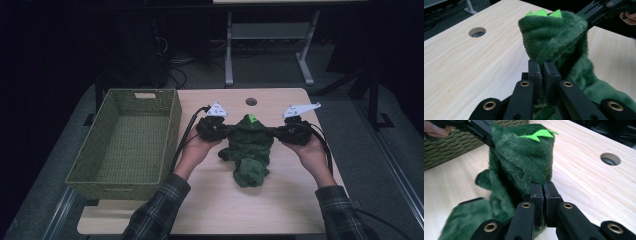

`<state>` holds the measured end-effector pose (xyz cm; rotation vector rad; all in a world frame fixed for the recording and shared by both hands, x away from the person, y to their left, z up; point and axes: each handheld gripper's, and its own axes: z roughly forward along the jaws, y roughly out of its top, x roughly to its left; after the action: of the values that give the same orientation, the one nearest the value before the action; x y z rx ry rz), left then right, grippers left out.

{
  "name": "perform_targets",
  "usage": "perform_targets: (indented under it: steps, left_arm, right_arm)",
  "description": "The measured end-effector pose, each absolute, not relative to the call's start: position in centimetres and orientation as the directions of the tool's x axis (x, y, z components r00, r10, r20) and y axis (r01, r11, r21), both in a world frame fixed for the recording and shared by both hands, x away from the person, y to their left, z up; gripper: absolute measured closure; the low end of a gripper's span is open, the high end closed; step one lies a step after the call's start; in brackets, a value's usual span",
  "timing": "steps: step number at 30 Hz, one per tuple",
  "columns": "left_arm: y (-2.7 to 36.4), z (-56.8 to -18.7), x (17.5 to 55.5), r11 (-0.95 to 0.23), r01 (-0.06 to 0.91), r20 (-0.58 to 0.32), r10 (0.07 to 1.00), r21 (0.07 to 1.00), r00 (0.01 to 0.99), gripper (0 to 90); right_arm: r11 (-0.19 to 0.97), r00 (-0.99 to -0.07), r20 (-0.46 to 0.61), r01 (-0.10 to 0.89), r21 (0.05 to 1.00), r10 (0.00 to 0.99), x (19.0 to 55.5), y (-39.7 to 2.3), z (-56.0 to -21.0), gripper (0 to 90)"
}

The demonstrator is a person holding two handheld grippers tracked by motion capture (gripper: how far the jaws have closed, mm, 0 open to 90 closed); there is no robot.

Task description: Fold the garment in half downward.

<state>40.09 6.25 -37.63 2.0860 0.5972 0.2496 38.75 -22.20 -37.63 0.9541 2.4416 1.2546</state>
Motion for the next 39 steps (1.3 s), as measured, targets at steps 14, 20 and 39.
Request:
perform_targets:
  steps: [14, 20, 39]
  left_arm:
    - [7.0, -39.4, 35.1, -0.494, 0.270, -0.040, 0.426, 0.827, 0.904, 85.9]
    - [7.4, -40.8, 33.4, -0.505, 0.271, -0.062, 0.392, 0.819, 0.918, 85.9]
    - [6.5, -45.3, 30.7, -0.601, 0.269, -0.089, 0.311, 0.753, 0.946, 85.9]
  right_arm:
    - [0.469, -0.813, 0.054, 0.388, 0.793, 0.580, 33.3, -22.0, -38.3, 87.2]
    - [0.467, -0.830, 0.074, 0.382, 0.798, 0.553, 31.3, -22.2, -39.3, 87.1]
    - [0.539, -0.845, 0.130, 0.442, 0.717, 0.519, 27.5, -21.7, -44.1, 87.0]
